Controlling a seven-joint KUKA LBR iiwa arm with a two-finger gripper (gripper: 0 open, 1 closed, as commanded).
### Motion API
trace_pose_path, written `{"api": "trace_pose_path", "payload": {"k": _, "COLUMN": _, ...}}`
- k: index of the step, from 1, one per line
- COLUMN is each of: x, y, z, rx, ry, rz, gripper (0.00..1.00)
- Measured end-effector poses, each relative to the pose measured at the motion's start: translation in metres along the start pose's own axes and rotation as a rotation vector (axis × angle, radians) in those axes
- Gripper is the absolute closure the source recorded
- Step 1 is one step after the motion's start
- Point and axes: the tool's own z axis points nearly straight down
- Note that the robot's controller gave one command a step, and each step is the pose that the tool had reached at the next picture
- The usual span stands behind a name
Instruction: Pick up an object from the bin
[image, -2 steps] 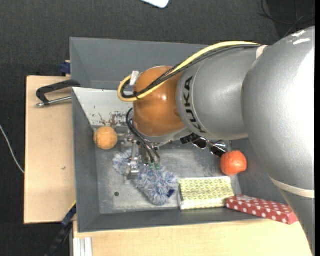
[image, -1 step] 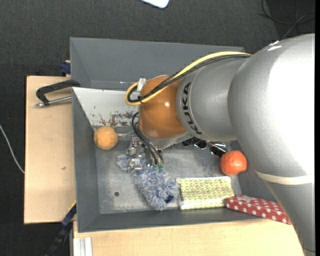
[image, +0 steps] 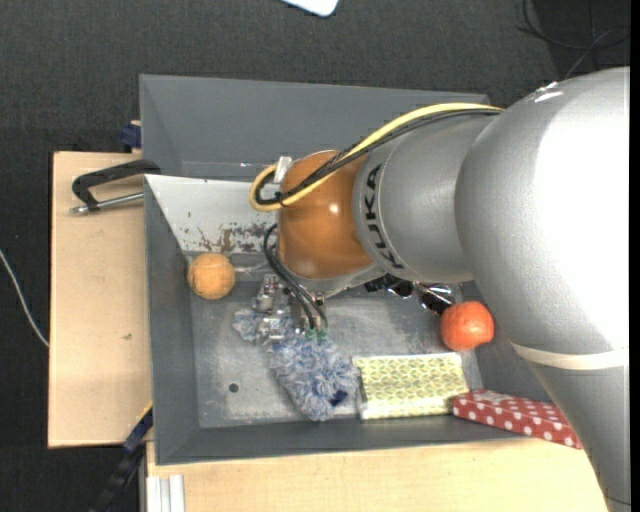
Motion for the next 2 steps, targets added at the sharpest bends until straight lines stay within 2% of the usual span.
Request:
{"api": "trace_pose_path", "payload": {"k": 1, "x": 0.0094, "y": -0.0214, "z": -0.1057, "rx": 0.003, "ry": 0.005, "rz": 0.027, "gripper": 1.0}}
{"api": "trace_pose_path", "payload": {"k": 2, "x": 0.0094, "y": -0.0215, "z": -0.1057, "rx": 0.003, "ry": 0.005, "rz": 0.027, "gripper": 1.0}}
